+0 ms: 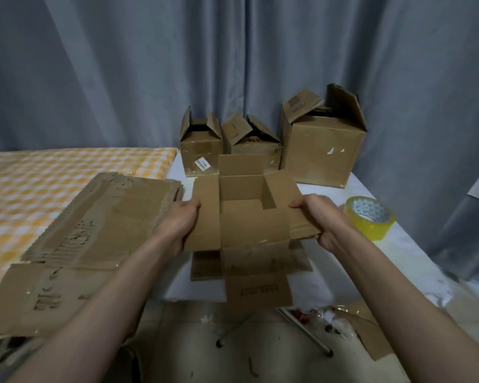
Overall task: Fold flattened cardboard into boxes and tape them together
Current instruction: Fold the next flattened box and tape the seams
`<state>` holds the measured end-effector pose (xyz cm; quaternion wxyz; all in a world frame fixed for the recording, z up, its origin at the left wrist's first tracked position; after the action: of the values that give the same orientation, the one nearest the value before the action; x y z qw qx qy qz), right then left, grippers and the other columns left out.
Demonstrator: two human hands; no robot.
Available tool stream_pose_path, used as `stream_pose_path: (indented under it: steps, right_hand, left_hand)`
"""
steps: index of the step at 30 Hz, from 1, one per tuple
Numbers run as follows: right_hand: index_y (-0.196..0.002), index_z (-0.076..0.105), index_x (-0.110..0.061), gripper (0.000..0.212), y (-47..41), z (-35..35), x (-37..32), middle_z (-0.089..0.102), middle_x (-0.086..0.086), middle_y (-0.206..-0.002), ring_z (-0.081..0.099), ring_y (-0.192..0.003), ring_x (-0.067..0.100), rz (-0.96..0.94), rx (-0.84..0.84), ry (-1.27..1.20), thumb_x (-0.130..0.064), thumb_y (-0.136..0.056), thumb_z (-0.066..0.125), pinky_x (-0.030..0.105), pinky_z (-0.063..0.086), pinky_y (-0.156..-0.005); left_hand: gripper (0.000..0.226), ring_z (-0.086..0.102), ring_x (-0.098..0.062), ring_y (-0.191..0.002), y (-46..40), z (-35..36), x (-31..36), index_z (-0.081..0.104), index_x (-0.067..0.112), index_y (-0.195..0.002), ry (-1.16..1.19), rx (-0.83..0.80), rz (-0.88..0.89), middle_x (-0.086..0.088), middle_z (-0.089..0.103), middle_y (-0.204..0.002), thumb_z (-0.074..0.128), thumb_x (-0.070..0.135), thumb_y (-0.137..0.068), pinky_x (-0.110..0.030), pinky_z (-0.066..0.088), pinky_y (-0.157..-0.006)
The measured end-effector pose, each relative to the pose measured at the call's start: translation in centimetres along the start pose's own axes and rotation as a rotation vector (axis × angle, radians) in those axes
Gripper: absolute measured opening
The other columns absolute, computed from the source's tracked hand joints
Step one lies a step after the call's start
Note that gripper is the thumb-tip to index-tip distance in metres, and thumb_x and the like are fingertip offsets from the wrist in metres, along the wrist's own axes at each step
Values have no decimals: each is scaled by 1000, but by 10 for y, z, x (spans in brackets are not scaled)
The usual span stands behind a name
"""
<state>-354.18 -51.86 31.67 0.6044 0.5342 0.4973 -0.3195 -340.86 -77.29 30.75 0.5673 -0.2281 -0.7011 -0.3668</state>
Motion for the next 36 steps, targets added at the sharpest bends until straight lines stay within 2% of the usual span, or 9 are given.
stream_pose_path:
  steps: [3, 6, 9, 14, 18, 23, 27, 33, 36]
  right_hand:
    - [-105, 65, -10, 24, 5, 5, 19, 67, 10, -86, 64, -69, 22, 75, -29, -106, -18, -83, 62, 27, 49, -50]
    - [-103, 66, -11, 21, 8, 11, 27, 66, 5, -68, 62, -52, 18, 114, -74, -192, -20, -85, 60, 23, 47, -41]
    - [-104, 67, -12, 23, 5, 9, 31, 67, 4, -65, 63, -49, 18, 133, -87, -193, -22, -85, 61, 23, 47, -40]
    - [-108, 65, -14, 28, -1, 5, 26, 66, 8, -81, 62, -67, 22, 99, -72, -60, -26, -83, 58, 24, 48, -50]
    - [-132, 55, -18, 49, -14, 4, -1, 64, 9, -115, 60, -91, 23, -87, -60, 266, -23, -83, 56, 31, 48, -71]
    - [-158, 18, -34, 92, -20, 21, -39, 26, -5, -160, 38, -138, 22, -300, -206, 556, -4, -81, 58, 39, 44, -106]
    - [-160, 10, -34, 94, -17, 52, -55, 20, 3, -165, 28, -147, 25, -379, -335, 819, 4, -82, 47, 23, 34, -94]
    - [-160, -5, -29, 96, -22, 73, -62, 7, -7, -167, 9, -153, 14, -469, -419, 673, 14, -88, 42, 27, 18, -121]
    - [-160, 14, -30, 89, -25, 68, -66, 21, -5, -165, 19, -151, 14, -534, -360, 619, 13, -89, 46, 28, 25, -119]
  left_hand:
    - [28, 63, -18, -77, -5, -2, 6, 64, 8, -102, -224, 52, 117, -1, 67, -81, 43, 26, -103, -23, 47, -59]
    - [43, 52, -20, -115, 3, -5, 23, 41, 9, -144, -561, 160, 438, -5, 51, -131, 43, 24, -104, -26, 41, -94]
    - [46, 40, -7, -131, 29, 6, 44, 39, 17, -148, -559, 102, 787, -1, 45, -147, 44, 29, -104, -14, 28, -104]
    - [108, 36, 8, -133, 32, 29, 33, 17, 38, -155, -472, -304, 635, 20, 33, -154, 48, 91, -66, -27, 33, -108]
    - [123, 26, 3, -134, 30, 33, 28, 4, 35, -157, -724, -267, 653, 19, 19, -159, 63, 84, -61, -24, 27, -106]
    - [129, 9, 13, -125, 25, 33, 24, -3, 32, -156, -824, -251, 632, 19, 9, -161, 56, 90, -58, -24, 15, -107]
    - [128, 3, 4, -141, 26, 33, 21, -8, 30, -156, -897, -239, 622, 15, 0, -163, 48, 92, -59, -23, 6, -107]
    - [132, 7, -2, -145, 25, 32, 21, -9, 30, -156, -911, -233, 607, 16, 0, -163, 43, 97, -55, -24, 10, -107]
    - [135, 5, -3, -146, 26, 32, 23, -9, 30, -157, -895, -228, 604, 16, 0, -163, 43, 99, -53, -25, 11, -109]
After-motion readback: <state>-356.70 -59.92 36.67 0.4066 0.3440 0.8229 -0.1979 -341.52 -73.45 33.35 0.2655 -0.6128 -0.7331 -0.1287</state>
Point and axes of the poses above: each hand's wrist, its own y-axis away from the middle knuckle, its own z-axis out of the palm, x = y × z, the point moved 9 cm from there along -y, towards the middle knuckle
